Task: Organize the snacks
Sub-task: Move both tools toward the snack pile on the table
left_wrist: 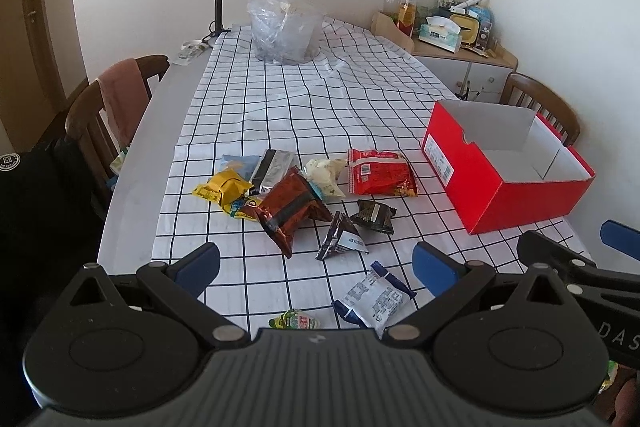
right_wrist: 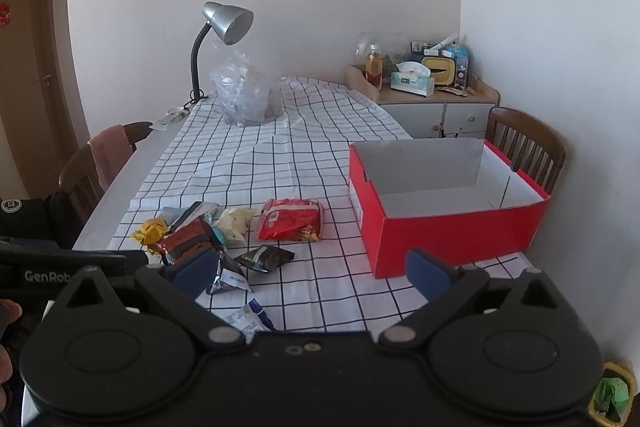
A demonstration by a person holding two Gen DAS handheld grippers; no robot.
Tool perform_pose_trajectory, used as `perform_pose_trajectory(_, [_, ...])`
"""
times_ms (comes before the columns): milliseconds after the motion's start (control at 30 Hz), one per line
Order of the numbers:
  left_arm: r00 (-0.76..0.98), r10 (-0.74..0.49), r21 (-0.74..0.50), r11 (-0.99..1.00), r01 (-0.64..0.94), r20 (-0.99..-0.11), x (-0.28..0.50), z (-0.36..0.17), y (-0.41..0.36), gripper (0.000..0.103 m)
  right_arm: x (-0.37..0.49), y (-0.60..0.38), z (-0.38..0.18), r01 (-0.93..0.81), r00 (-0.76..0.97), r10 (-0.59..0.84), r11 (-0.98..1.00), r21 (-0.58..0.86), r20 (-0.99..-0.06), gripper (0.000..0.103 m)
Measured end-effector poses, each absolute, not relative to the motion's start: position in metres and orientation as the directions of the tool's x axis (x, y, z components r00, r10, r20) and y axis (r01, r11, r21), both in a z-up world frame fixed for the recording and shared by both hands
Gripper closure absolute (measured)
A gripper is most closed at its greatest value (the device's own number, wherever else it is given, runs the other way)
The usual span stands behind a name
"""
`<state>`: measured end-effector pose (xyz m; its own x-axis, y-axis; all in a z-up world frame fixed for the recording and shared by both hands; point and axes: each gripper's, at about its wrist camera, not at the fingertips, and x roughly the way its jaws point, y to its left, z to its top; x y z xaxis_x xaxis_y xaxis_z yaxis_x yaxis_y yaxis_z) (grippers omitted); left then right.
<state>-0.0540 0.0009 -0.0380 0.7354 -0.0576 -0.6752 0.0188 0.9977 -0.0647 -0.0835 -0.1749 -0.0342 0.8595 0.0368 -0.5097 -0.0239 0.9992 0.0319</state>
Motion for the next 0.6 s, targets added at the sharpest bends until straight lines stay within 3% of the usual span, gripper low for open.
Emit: perform_pose_trajectory(600, [0.705,-0.019,-0.045,0.999,-0.018,-0.709,-0.043,-0.058,0.026,0.0,-0.064,-0.164,-0.051,-0.072,0.835,0.083,0.997,0.041,-0.543,0.005])
